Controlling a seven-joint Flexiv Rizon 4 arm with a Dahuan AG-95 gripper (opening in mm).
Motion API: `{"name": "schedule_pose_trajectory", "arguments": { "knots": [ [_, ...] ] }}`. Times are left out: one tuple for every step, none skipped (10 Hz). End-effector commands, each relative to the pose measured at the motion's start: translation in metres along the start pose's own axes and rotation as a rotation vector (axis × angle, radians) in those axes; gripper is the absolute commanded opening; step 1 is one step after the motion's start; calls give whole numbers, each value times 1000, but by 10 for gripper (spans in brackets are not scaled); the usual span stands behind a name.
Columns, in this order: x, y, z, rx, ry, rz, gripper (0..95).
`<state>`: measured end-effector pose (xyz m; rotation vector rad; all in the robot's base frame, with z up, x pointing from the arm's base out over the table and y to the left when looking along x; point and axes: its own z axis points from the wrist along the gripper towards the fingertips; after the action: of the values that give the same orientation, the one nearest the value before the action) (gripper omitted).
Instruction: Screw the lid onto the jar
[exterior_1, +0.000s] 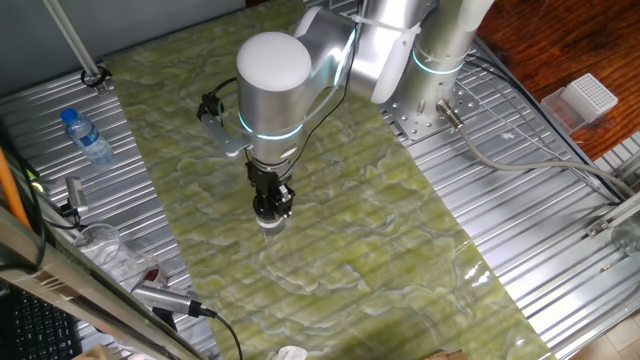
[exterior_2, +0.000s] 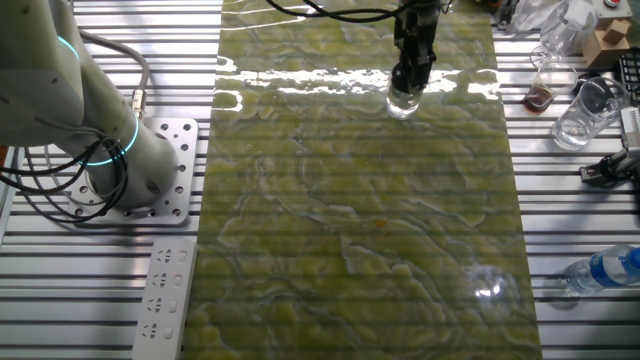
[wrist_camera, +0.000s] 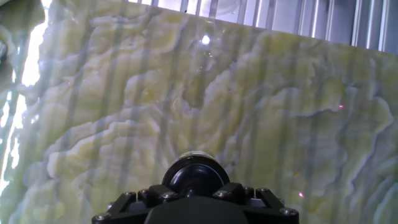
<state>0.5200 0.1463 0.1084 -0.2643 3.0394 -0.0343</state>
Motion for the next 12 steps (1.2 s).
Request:
{"name": "schedule_pose_trajectory", "arguments": {
  "knots": [
    [-1,0,1,8,-10,24,570],
    [-1,0,1,7,-14,50,570],
    [-1,0,1,3,-14,68,570],
    [-1,0,1,-5,-18,94,570],
    [-1,0,1,-6,-22,109,570],
    [-1,0,1,-8,-28,124,570],
    [-1,0,1,-13,-34,154,570],
    [-1,0,1,-17,-40,178,570],
    [-1,0,1,-20,-44,214,570],
    [-1,0,1,-24,-45,268,570],
    [-1,0,1,-41,-44,343,570],
    [-1,0,1,-46,-43,394,570]
  ]
}}
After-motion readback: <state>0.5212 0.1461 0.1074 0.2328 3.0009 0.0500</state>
